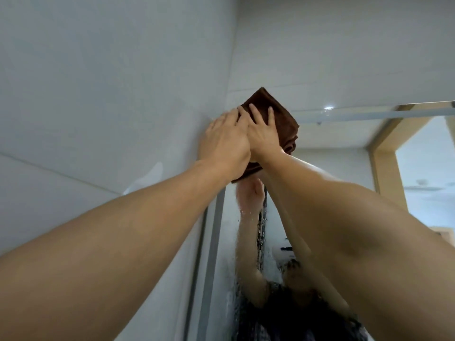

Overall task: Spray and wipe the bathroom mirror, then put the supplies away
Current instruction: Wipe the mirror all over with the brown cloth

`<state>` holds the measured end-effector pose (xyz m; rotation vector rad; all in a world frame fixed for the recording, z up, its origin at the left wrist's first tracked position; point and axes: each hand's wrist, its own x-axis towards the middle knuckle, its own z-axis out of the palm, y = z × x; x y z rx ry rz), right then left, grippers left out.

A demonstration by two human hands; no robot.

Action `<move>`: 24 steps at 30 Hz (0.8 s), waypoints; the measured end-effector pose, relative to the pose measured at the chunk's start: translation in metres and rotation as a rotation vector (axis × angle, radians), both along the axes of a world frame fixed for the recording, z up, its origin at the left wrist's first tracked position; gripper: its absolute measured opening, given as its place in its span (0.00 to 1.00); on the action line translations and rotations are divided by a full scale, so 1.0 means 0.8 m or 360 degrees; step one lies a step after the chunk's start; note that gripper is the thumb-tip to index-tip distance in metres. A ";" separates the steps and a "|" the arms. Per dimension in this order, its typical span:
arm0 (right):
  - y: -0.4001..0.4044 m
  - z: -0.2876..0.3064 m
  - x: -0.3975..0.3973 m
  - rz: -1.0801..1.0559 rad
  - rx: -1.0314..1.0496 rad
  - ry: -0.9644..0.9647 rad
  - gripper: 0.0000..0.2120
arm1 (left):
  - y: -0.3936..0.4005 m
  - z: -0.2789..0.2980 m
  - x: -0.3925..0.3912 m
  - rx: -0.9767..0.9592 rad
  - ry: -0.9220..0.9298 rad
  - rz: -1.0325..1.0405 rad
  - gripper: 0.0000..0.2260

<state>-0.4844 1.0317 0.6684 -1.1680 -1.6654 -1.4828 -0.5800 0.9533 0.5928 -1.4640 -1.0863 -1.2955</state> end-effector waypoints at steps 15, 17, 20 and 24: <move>0.018 -0.155 0.042 0.0315 0.0090 -0.0206 0.37 | 0.033 -0.072 0.014 0.0024 -0.0224 -0.0078 0.20; 0.013 -0.135 0.076 0.0225 0.0110 -0.0246 0.36 | 0.030 -0.079 0.024 0.0057 -0.0187 -0.0083 0.19; -0.002 -0.094 0.136 0.0152 0.0152 -0.0117 0.35 | 0.026 -0.074 0.054 0.0064 -0.0090 -0.0129 0.19; -0.028 -0.054 0.227 0.0022 0.0152 0.0026 0.35 | 0.014 -0.047 0.133 0.0092 0.0000 -0.0240 0.21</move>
